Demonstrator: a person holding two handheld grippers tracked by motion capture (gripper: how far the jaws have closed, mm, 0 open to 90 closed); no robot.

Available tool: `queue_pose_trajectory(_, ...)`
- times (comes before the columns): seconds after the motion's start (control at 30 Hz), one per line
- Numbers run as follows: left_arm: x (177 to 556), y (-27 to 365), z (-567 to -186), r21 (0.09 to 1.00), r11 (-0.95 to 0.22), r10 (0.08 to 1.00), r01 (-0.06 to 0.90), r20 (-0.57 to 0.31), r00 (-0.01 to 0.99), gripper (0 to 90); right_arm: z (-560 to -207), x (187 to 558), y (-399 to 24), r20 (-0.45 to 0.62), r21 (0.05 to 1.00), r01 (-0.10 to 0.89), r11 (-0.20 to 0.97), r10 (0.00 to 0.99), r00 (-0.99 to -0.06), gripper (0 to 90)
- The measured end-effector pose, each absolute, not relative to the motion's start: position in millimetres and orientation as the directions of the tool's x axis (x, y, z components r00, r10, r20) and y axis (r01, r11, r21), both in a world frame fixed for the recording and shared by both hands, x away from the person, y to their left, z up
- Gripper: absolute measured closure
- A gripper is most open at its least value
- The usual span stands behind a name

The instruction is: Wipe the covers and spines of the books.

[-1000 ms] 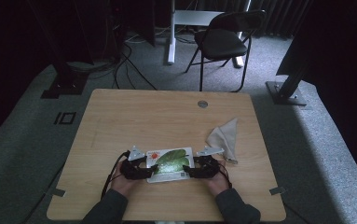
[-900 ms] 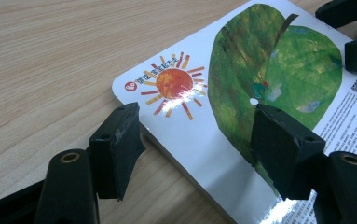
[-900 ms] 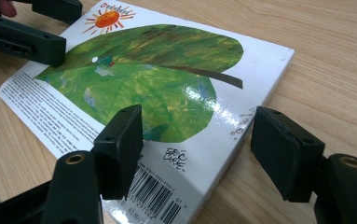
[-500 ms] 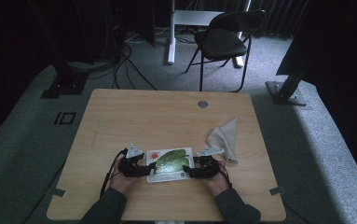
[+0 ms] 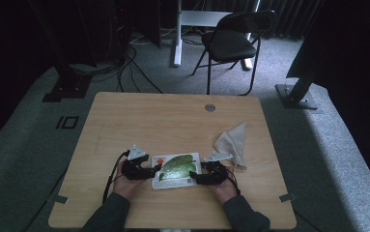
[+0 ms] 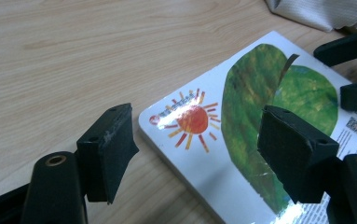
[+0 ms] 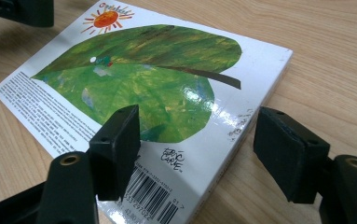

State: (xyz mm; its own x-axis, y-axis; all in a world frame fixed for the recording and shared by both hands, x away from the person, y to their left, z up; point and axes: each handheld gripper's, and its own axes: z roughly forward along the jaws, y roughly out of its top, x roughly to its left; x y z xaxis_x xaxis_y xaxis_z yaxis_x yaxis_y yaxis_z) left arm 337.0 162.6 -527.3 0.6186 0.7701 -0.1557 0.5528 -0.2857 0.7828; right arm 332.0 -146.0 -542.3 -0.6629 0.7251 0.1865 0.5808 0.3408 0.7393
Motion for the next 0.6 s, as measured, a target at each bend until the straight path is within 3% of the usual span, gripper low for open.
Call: queue_pose_trajectory(0.6,359.1,160.9,-525.1,0.808,-0.228,0.759,0.544,-0.202,0.619,22.3,-540.2,327.1,-142.5,0.150,0.742,0.556,0.374,0.717,-0.681,28.9)
